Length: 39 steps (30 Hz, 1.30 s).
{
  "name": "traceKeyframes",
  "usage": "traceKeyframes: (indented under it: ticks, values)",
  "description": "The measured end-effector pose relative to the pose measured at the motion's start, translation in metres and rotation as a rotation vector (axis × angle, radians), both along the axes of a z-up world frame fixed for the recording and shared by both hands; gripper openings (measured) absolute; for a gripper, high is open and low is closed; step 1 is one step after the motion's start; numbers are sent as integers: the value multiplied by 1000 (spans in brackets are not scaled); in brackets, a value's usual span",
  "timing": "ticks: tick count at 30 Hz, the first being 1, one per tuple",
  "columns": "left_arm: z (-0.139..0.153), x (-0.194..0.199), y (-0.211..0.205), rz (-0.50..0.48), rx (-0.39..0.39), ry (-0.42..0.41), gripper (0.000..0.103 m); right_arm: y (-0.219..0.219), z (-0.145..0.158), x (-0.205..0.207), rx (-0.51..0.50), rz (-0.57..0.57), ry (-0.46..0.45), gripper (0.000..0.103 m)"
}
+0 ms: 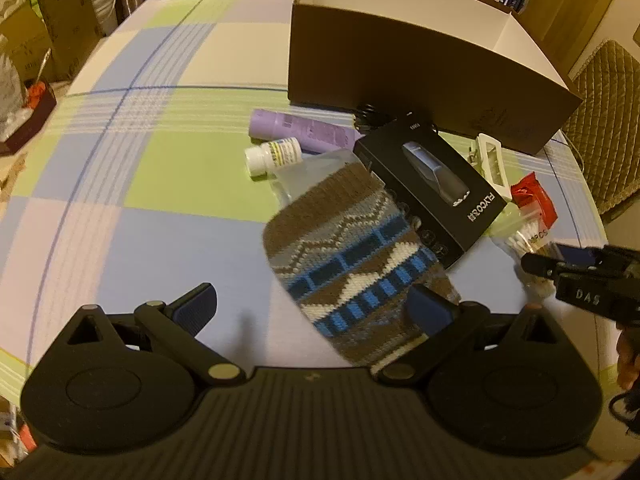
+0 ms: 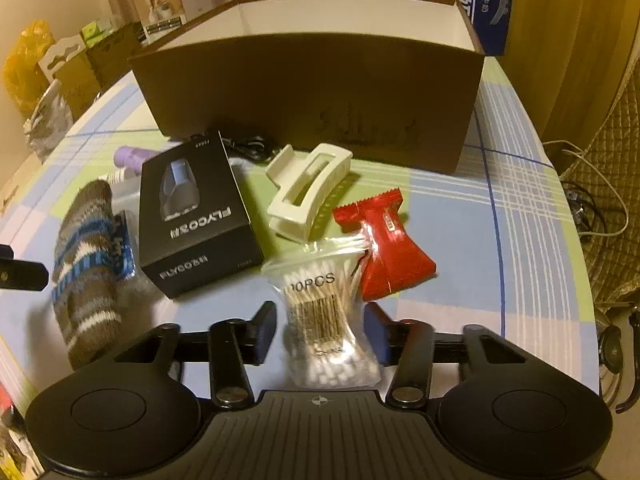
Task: Organize objects
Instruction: 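Grasp the knitted sock with the left tool while the right tool grasps the cotton swab bag, then carry the sock and swab bag into the box and open both tools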
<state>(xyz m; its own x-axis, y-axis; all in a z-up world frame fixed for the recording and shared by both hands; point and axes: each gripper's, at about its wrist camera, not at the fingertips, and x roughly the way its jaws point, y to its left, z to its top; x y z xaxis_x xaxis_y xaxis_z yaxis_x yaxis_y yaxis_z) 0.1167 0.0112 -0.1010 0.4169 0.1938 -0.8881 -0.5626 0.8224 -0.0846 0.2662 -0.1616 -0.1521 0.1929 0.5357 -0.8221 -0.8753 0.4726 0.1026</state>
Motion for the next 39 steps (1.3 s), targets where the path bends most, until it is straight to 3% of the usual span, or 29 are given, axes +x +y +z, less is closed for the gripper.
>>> traceKeyframes:
  ticks: [1,3,9,19,22,24,26,31,39]
  values:
    - [-2,1,0,4,-7,-1,100,-1,-2,0,-5,9,10,23]
    - [-6,4,0,9,-22,-3,100,-6,0,1,19,8,41,18]
    - [-10,12,-1,34,-57,-41,100,-28,16,-2,94,-23,100,17]
    - [-34,29,4,103,-89,-61,99,-53,32,-2,120,-84,71,17]
    - [-35,23,6,96,-87,-81,88,-61,31,-1,115,-109,77,17]
    - [-32,16,6,79,-87,-109,73,-67,30,0,114,-126,86,17]
    - [-28,9,5,51,-87,-136,50,-72,27,1,109,-139,96,17]
    - [-21,-3,4,-2,-84,-148,23,-77,24,1,106,-164,114,17]
    - [-6,-24,6,-46,-61,-157,18,-74,27,-4,110,-165,113,17]
